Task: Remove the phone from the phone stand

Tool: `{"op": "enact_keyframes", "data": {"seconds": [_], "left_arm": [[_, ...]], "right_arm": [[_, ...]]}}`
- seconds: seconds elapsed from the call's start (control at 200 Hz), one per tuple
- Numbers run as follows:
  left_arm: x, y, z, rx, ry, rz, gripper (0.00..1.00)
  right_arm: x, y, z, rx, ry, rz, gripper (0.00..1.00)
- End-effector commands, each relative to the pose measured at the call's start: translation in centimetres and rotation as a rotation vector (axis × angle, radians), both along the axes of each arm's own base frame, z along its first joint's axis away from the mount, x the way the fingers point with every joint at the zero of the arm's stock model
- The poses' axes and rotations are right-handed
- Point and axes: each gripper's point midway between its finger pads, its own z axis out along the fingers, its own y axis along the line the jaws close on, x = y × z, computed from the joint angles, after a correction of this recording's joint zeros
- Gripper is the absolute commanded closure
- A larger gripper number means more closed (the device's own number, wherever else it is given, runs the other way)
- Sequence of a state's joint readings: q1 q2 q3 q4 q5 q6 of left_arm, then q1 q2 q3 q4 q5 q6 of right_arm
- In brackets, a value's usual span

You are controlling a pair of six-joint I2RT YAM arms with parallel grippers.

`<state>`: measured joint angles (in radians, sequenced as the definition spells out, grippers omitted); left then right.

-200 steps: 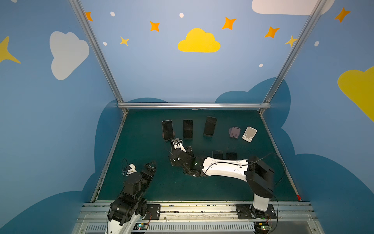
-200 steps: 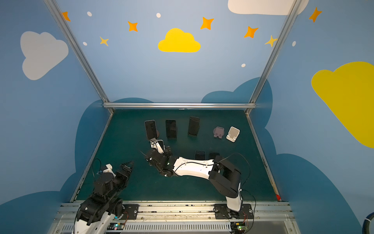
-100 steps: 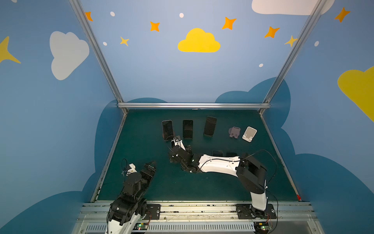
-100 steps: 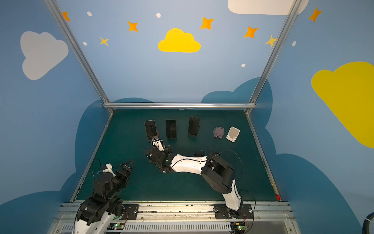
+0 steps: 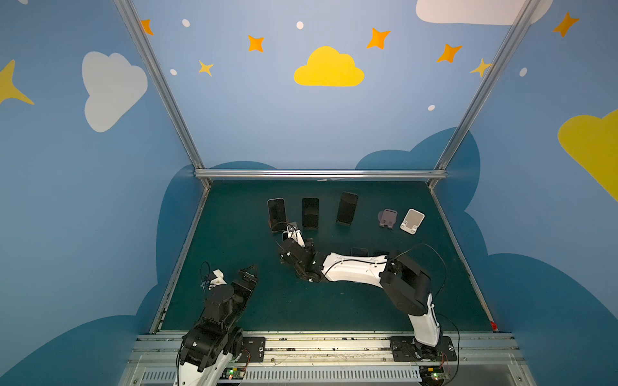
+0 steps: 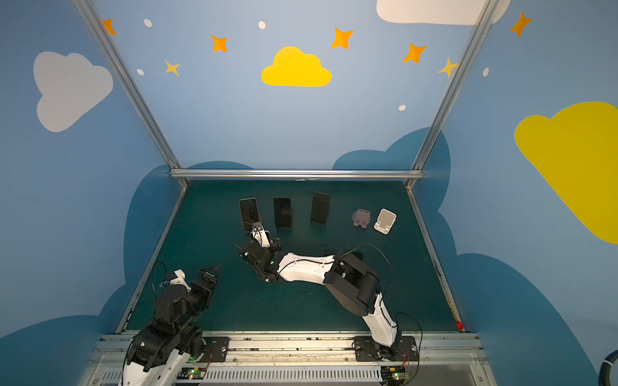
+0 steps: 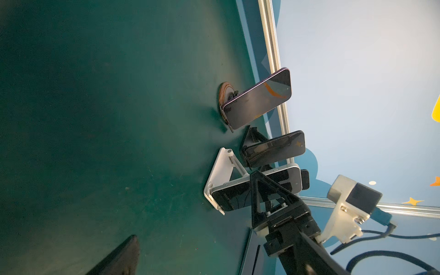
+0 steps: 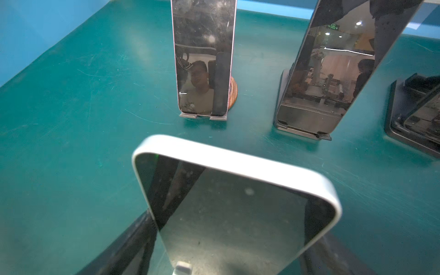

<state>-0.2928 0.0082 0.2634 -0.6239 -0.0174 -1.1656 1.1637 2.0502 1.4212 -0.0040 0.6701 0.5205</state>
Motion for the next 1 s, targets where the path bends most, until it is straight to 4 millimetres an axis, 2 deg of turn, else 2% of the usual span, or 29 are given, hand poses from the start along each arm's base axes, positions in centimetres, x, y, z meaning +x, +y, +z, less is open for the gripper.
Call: {"op": "enact_keyframes", "data": {"seconds": [0.0,0.496,0.996], "left_arm": [[0.3,0.4,0.9,0.013,-0.043,0.015,0.00],[0.0,0.5,0.9,0.024,-0.033,0.012,0.00],[0.1,0.4,1.2,0.019,-0.041,0.011,0.00]], "right_arm": [[0.6,0.2,0.2,0.014,-0.012,-0.028,0.15],[0.6,0.4,-0.6,0.008,0.002,-0.024,0.24],[-0.6,0.8,1.2,0.013,-0.047,0.020,0.28]]}}
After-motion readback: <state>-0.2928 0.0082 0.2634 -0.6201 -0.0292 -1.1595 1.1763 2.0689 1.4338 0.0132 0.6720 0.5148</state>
